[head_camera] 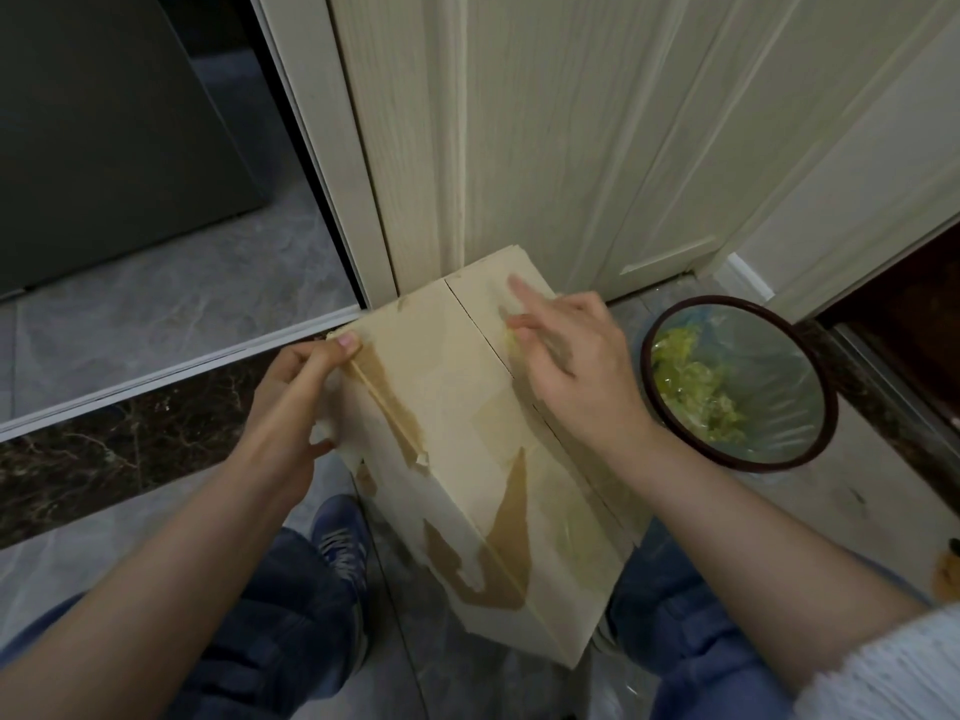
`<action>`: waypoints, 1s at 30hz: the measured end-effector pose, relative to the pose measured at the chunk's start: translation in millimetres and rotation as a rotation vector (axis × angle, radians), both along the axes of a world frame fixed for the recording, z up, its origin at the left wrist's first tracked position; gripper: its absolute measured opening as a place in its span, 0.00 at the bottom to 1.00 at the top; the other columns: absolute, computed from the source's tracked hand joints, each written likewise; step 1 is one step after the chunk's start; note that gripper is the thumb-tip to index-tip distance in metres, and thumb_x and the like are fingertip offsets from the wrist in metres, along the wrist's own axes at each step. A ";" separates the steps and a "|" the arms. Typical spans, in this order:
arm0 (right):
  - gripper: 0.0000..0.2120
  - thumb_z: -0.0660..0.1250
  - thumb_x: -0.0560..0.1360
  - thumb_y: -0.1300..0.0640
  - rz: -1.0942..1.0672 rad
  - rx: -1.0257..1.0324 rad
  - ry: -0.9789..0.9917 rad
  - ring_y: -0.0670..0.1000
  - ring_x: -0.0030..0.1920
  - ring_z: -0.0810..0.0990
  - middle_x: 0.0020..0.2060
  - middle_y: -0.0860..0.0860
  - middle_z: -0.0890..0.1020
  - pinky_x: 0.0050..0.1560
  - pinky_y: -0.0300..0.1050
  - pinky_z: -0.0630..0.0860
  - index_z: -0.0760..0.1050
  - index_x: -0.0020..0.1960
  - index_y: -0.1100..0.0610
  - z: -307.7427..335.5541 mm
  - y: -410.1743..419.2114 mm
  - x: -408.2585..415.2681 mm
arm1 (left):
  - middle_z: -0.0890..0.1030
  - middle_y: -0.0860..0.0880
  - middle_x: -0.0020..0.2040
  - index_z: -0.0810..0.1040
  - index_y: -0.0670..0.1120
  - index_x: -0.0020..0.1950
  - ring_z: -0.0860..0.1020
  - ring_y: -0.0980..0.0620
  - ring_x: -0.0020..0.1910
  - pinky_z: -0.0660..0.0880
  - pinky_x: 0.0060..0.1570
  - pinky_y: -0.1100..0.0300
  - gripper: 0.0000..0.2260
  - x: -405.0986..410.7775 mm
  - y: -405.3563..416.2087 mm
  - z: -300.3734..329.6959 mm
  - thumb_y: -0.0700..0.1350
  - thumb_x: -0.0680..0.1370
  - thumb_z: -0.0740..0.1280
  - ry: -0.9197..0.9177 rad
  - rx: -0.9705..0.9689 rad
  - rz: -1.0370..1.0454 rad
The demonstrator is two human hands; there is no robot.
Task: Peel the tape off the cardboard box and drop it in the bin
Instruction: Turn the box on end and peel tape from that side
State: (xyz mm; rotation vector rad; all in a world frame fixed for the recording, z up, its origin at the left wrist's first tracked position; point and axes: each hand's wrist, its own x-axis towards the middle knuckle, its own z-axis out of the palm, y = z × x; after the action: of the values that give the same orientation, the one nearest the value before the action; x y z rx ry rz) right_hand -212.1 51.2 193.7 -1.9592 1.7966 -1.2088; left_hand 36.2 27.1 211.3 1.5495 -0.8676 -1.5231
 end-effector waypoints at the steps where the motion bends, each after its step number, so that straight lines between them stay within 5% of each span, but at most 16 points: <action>1: 0.22 0.65 0.80 0.58 0.011 0.068 -0.062 0.43 0.53 0.77 0.48 0.42 0.85 0.60 0.47 0.74 0.71 0.74 0.51 3.5 0.4 -0.1 | 0.75 0.55 0.54 0.78 0.57 0.48 0.72 0.42 0.65 0.73 0.62 0.41 0.04 -0.5 0.4 0.9 0.55 0.77 0.70 -0.007 -0.001 -0.009; 4: 0.26 0.68 0.79 0.62 0.017 0.145 -0.183 0.38 0.49 0.81 0.49 0.43 0.86 0.56 0.34 0.75 0.68 0.75 0.51 7.3 1.5 0.2 | 0.76 0.54 0.56 0.78 0.56 0.48 0.72 0.43 0.65 0.72 0.64 0.38 0.16 -3.1 3.8 6.9 0.61 0.66 0.75 -0.033 -0.021 -0.063; 7: 0.27 0.74 0.73 0.65 -0.022 0.125 -0.278 0.45 0.48 0.82 0.55 0.47 0.81 0.53 0.39 0.80 0.73 0.70 0.52 5.2 -0.9 0.2 | 0.77 0.54 0.56 0.79 0.56 0.47 0.73 0.44 0.63 0.73 0.63 0.38 0.24 -4.8 3.8 8.7 0.66 0.56 0.73 -0.054 -0.032 -0.075; 10: 0.24 0.78 0.69 0.62 -0.095 0.166 -0.262 0.46 0.43 0.80 0.56 0.48 0.76 0.49 0.35 0.78 0.78 0.64 0.53 2.7 -5.5 -2.6 | 0.77 0.54 0.55 0.79 0.56 0.48 0.73 0.44 0.63 0.73 0.62 0.39 0.19 -4.9 3.3 7.9 0.63 0.61 0.73 -0.052 -0.044 -0.071; 14: 0.10 0.78 0.70 0.58 -0.142 0.257 -0.303 0.44 0.40 0.80 0.45 0.48 0.81 0.44 0.32 0.76 0.84 0.51 0.56 0.6 -6.4 -2.2 | 0.77 0.54 0.54 0.78 0.55 0.48 0.74 0.46 0.61 0.73 0.63 0.39 0.16 -6.2 2.7 7.2 0.60 0.65 0.71 -0.056 -0.034 -0.059; 21: 0.06 0.73 0.74 0.60 -0.172 0.327 -0.231 0.44 0.39 0.77 0.38 0.46 0.79 0.40 0.27 0.71 0.75 0.43 0.54 -6.6 -6.3 -3.3 | 0.77 0.54 0.56 0.79 0.54 0.51 0.75 0.48 0.60 0.74 0.58 0.45 0.24 -5.9 3.7 6.5 0.64 0.59 0.74 -0.097 -0.057 -0.086; 26: 0.10 0.71 0.74 0.62 -0.213 0.242 -0.138 0.50 0.42 0.80 0.42 0.52 0.81 0.43 0.44 0.78 0.70 0.42 0.54 -7.2 -5.7 -7.1 | 0.77 0.54 0.55 0.79 0.55 0.49 0.75 0.50 0.58 0.74 0.61 0.42 0.19 -7.8 3.0 7.1 0.61 0.62 0.73 -0.112 -0.067 -0.075; 28: 0.10 0.70 0.75 0.61 -0.272 0.325 -0.250 0.49 0.40 0.81 0.40 0.51 0.81 0.41 0.42 0.77 0.69 0.41 0.55 -7.8 -7.7 -8.1 | 0.77 0.54 0.56 0.79 0.56 0.50 0.74 0.51 0.58 0.74 0.62 0.41 0.23 -8.8 3.3 8.7 0.62 0.59 0.75 -0.122 -0.067 -0.085; 30: 0.11 0.70 0.74 0.64 -0.377 0.441 -0.580 0.48 0.33 0.78 0.33 0.50 0.80 0.36 0.40 0.74 0.69 0.40 0.56 -10.1 -13.3 -9.4 | 0.77 0.55 0.56 0.79 0.56 0.50 0.74 0.51 0.58 0.74 0.61 0.43 0.27 -8.6 3.3 9.7 0.65 0.55 0.74 -0.114 -0.072 -0.086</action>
State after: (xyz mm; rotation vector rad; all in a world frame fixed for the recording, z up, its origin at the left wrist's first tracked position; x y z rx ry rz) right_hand -221.5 37.9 183.5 -0.9353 1.9251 -1.1826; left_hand 27.5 30.4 221.0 1.5764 -1.0555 -1.4577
